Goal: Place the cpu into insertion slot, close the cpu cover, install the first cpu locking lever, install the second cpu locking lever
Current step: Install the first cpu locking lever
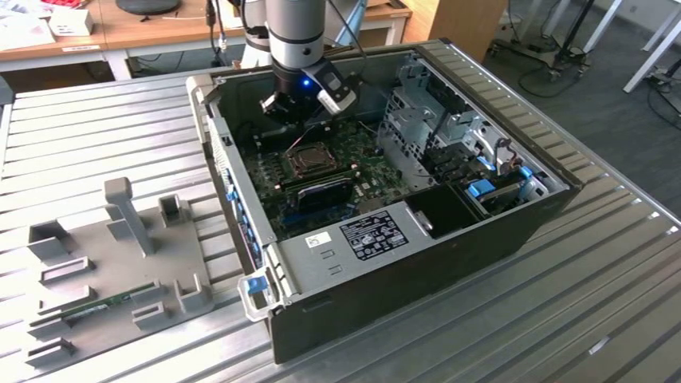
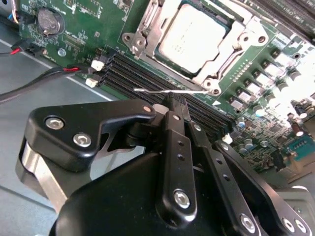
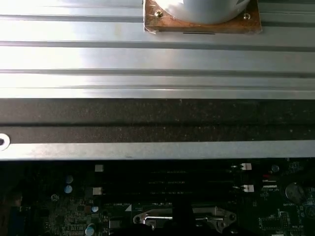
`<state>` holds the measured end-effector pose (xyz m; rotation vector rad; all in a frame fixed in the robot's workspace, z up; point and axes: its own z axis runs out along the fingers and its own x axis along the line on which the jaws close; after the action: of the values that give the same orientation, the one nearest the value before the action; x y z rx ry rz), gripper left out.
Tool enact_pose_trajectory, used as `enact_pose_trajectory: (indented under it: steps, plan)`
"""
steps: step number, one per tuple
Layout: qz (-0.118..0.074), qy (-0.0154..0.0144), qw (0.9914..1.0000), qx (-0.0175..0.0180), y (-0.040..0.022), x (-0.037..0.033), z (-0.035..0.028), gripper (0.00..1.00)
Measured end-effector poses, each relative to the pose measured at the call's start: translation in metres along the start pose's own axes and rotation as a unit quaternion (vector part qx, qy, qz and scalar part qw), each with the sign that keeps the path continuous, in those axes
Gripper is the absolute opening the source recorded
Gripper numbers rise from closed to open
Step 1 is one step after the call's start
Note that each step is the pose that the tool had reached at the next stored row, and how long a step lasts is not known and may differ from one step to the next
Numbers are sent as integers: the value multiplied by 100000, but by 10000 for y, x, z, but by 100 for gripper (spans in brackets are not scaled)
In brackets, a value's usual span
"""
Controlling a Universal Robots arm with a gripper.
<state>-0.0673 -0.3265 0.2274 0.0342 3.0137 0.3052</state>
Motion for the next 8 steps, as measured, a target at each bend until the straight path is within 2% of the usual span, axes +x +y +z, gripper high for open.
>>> enact_pose_trajectory:
  steps: [1, 2, 8]
  plan:
    - [80, -7, 99997, -719, 1, 0, 1, 10]
    - [141, -6, 99992, -1250, 1, 0, 1, 10]
    - [155, -12, 99991, -1339, -10, 0, 0, 10]
